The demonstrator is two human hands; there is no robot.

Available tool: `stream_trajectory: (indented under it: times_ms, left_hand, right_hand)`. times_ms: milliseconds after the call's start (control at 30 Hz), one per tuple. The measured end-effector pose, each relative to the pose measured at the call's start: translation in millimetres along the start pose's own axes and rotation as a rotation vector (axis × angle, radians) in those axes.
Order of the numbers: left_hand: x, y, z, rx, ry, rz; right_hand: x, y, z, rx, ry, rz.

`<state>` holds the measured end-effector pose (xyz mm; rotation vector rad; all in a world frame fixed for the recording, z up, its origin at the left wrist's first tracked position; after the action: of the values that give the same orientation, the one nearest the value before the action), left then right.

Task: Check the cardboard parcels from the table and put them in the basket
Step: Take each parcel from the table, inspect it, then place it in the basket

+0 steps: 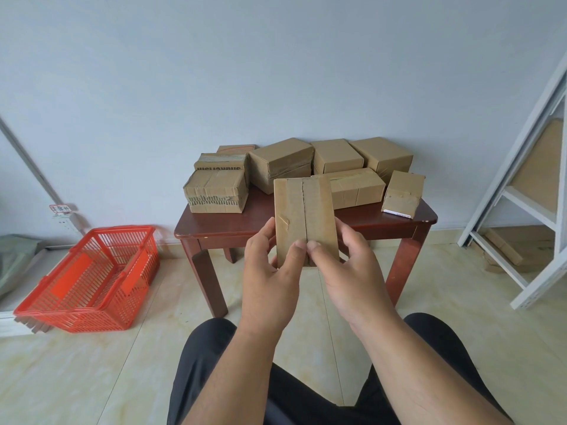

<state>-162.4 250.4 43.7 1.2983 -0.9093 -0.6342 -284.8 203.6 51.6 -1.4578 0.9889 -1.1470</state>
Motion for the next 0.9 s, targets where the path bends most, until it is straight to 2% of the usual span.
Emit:
stream_trajectory:
  times_ms: [133,433,700,900]
  left_hand:
    - [-2.9,0.8,2.9,0.028,0.021,0.015]
    - [4.1,-1.0,-0.3,0.078,0.081,-0.022]
    - [-4.7,-5.2,7.4,-0.121,0.024,-0.072]
    - [-1.4,-4.9,5.3,-0.139,0.015,-0.099]
  right_hand:
    - [3.0,2.7,0.9,0.042,0.051,0.01]
    - [-3.3,7.2,3.4,0.082,0.017,0.017]
    - [-0.3,3.4,4.3,0.095,0.138,0.03]
    - [-3.3,4.9,3.4,0.098,0.118,0.015]
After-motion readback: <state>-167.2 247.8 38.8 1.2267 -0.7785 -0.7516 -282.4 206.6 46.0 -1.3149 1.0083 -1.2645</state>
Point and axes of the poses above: each hand's wrist, its own x-axis towards the middle knuckle, its own z-axis out of the palm, y = z × x, the point moved 1 cm from there along x, towards the middle knuckle, and after that the axes turned 3 degrees about x, right-handed, at the moved point
